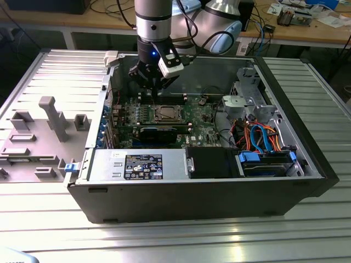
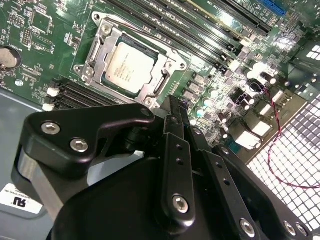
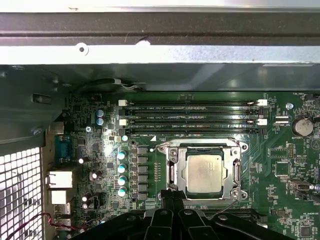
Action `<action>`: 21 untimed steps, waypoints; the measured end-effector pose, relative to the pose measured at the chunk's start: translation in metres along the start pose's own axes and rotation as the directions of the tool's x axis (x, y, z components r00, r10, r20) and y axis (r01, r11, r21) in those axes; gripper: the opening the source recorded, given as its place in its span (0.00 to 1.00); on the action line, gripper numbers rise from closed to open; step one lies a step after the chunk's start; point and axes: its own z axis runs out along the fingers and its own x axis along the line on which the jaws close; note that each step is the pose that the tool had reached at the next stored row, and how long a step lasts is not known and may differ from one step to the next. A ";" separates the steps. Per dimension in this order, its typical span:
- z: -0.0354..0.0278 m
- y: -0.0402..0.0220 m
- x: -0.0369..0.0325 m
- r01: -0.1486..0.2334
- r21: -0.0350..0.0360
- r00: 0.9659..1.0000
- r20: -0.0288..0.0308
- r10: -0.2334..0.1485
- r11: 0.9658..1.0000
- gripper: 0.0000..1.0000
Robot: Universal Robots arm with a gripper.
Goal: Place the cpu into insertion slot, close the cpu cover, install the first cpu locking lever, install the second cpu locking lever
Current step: 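Install the first cpu locking lever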
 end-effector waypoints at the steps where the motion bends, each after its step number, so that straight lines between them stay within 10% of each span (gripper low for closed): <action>1: 0.0000 0.0002 0.0023 0.000 0.000 1.000 0.000 0.000 1.000 0.11; 21: 0.0004 0.0020 0.0157 0.000 0.000 1.000 0.000 0.000 1.000 0.11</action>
